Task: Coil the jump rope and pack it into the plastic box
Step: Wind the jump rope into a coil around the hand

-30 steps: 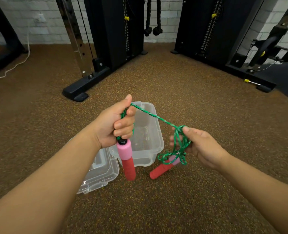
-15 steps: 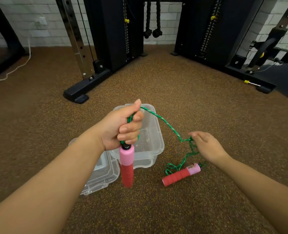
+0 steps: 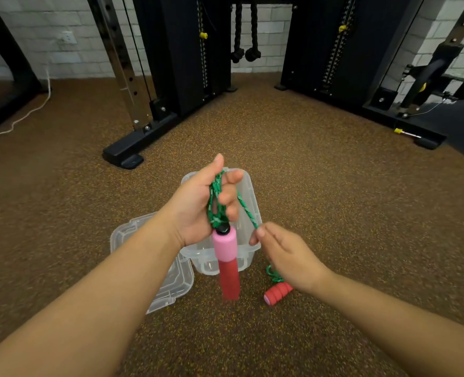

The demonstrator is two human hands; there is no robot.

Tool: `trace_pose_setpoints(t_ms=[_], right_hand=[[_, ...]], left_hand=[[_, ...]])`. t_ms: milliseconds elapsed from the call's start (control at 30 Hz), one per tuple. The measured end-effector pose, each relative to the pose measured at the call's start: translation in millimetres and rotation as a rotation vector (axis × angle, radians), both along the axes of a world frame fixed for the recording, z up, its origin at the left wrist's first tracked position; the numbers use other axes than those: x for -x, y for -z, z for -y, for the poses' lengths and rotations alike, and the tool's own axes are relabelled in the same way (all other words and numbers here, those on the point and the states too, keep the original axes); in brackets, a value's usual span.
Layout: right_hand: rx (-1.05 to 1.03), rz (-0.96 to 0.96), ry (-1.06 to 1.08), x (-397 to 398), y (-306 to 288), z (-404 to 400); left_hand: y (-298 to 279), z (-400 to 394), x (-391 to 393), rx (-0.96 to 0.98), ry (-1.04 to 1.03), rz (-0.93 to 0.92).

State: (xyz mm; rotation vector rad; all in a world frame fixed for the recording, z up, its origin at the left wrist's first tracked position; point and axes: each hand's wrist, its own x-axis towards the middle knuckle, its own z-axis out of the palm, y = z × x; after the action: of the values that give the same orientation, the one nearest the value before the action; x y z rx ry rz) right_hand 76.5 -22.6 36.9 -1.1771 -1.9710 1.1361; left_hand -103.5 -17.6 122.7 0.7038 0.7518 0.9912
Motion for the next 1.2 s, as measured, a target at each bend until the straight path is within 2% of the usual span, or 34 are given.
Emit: trace_pose_setpoints(t_ms=[67,133,233,400,533,800,867,1033,1200], right_hand=[[-0.131,0.188,-0.103,-3.1,2.5,9.6],[-0.23,0.294,-0.181,-3.1,-6.5,17.9],[-0.372,0.344,-0.194,-3.1,-28.1,21.5],[-0.303,0.166,-0.185,-9.4,-63.4,12.7],[-0.085,-0.048,-0.225,-11.8,-77.8,4.6],[-0.011,-0.207,-0.067,-13.9,-82.6,-31.1],[0.075,-0.273,-0.044,-9.1,-76.4,-33.4],[0.306,-0.308,-0.08,-14.8,-35.9,-32.0],[0.29,-0.189,-0.191,-15.6,-11.2,-21.0]], left_hand=[[1.5,-1.5,0.6,-0.009,-0.04,0.074],[3.4,-3.3,-0.4,-0.01,-0.058,0.099],[5.0,-3.5,-6.1,-0.003,-0.049,-0.013],[5.0,-1.4,-14.7,-0.042,0.023,-0.271],[3.2,1.5,-17.1,-0.037,0.105,-0.399],[-3.6,11.0,-17.7,-0.16,0.549,-0.588],[-3.3,12.3,-17.9,-0.177,0.535,-0.525],[-2.1,4.9,-5.9,-0.06,0.286,-0.166],[0.8,1.2,0.0,-0.023,0.104,-0.053]])
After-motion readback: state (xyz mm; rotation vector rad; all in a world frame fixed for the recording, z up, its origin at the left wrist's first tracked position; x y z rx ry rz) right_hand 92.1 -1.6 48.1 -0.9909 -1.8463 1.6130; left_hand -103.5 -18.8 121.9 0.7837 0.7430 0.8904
